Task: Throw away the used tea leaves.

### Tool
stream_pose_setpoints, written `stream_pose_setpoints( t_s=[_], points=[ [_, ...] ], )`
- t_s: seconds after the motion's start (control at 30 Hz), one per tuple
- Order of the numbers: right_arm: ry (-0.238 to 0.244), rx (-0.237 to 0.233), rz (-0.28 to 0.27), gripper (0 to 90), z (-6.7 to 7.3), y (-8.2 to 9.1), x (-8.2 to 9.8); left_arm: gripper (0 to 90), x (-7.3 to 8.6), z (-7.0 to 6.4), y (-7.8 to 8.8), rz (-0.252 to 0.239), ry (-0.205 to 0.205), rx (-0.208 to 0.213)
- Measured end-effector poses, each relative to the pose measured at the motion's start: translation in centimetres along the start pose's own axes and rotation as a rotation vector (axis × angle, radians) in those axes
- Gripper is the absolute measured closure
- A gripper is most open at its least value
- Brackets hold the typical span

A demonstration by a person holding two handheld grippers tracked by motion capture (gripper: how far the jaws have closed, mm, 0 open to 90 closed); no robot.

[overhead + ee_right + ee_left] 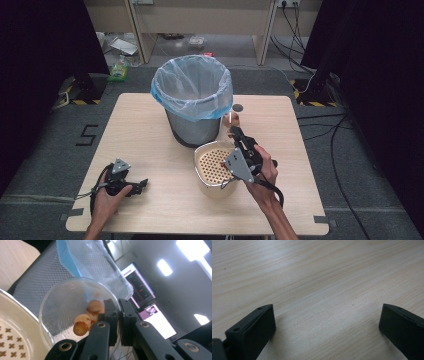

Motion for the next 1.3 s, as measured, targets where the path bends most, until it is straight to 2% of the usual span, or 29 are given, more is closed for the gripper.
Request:
stream_pose_setpoints(
  t_s=[0.13,0.17,0.23,0.27,0.3,0.33,0.47,0.53,0.7,0.73,0.87,0.97,1.03,1.17,1.2,1.3],
  points=[
    [0.051,0.035,-0.026,86.9,0.6,0.3,-0.4,0.0,0.0,0.0,0.0,0.0,0.0,0.0],
    [0.051,0.035,-0.026,86.9,0.6,0.3,-0.4,0.0,0.0,0.0,0.0,0.0,0.0,0.0],
    [0.09,0.054,-0.03,87.0,1.0,0.3,-0.5,0.0,0.0,0.0,0.0,-0.001,0.0,0.0],
    [0.117,0.069,-0.031,87.0,1.2,0.3,-0.5,0.0,0.0,0.0,0.0,-0.001,-0.001,0.0],
    [0.212,0.111,-0.023,87.0,1.7,0.6,-1.0,0.0,0.0,0.0,0.0,-0.001,-0.001,0.0],
    [0.244,0.122,-0.022,87.1,1.9,0.7,-1.2,0.0,0.0,0.0,0.0,0.0,-0.001,0.0],
    [0.258,0.131,0.001,87.1,2.3,0.3,-1.1,0.0,0.0,0.0,0.0,-0.001,-0.001,-0.001],
    [0.301,0.147,-0.027,87.2,2.6,0.6,-1.6,0.0,0.0,0.0,0.0,-0.001,-0.001,0.0],
    [0.299,0.166,-0.05,87.3,2.7,0.7,-1.8,0.0,0.0,0.0,0.0,0.0,0.0,0.002],
    [0.321,0.176,-0.072,87.3,2.9,0.7,-1.7,0.0,0.0,0.0,0.0,0.0,0.0,0.001],
    [0.305,0.18,-0.078,87.3,3.0,0.6,-1.3,0.0,0.0,0.0,0.0,0.0,0.0,0.001],
    [0.315,0.178,-0.065,87.3,3.3,0.8,-1.1,0.0,0.0,0.0,0.0,0.0,0.0,0.001],
    [0.352,0.196,-0.072,87.3,3.4,1.0,-1.1,0.0,0.0,0.0,0.0,0.0,0.0,0.001],
    [0.384,0.205,-0.071,87.3,3.9,1.0,-1.0,0.0,0.0,0.0,0.0,0.0,0.0,0.0],
    [0.434,0.21,-0.067,87.3,4.5,0.8,-1.0,0.0,0.0,0.0,0.0,-0.003,0.002,0.0],
    [0.42,0.209,-0.063,87.3,4.6,0.8,-0.8,0.0,0.0,-0.1,0.0,-0.003,0.0,-0.002]
  ],
)
Point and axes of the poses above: each handheld gripper's, and its own axes: y roughly backward along the jaws, x roughly out of its underside, z roughly to its left, the point moved 1 cm from there along -y, roughly forward along the jaws, and after that the axes turned 8 degrees about -z, right-handed, at the moved point
